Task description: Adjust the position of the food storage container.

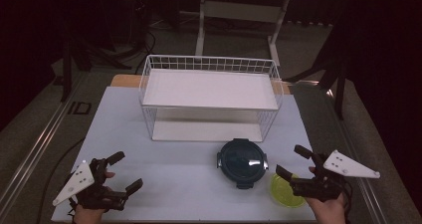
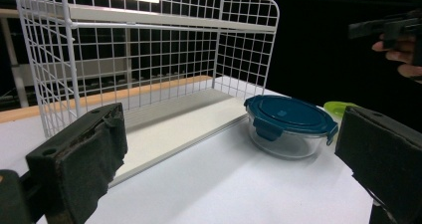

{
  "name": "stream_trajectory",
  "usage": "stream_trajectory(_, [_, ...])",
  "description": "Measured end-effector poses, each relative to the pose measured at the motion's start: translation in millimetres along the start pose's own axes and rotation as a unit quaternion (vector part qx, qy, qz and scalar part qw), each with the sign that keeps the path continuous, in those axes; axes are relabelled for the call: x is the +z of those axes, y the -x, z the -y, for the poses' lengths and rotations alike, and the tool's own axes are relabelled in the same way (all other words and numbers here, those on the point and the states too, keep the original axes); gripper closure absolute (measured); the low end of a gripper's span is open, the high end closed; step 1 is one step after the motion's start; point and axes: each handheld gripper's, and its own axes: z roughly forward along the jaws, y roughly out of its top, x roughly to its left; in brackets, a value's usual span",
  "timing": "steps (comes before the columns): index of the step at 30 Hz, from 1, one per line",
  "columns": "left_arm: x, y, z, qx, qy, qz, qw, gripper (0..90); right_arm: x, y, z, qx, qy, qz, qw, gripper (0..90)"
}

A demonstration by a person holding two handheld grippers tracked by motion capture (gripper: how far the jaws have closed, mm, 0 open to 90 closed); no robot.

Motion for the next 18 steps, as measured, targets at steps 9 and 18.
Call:
stream_trajectory(9, [0.6, -0.6, 0.6, -0.002, 0.0, 0.0, 1.0, 0.0, 20.6, 33.1, 5.7, 0.009, -0.051, -0.015, 0.9985, 24.9])
stream_trajectory(18, [0.9, -0.7, 0.9, -0.003, -0.001, 0.001, 1.0, 0.0, 42.3, 56.5, 17.5, 0.021, -0.092, -0.032, 0.9951, 40.4])
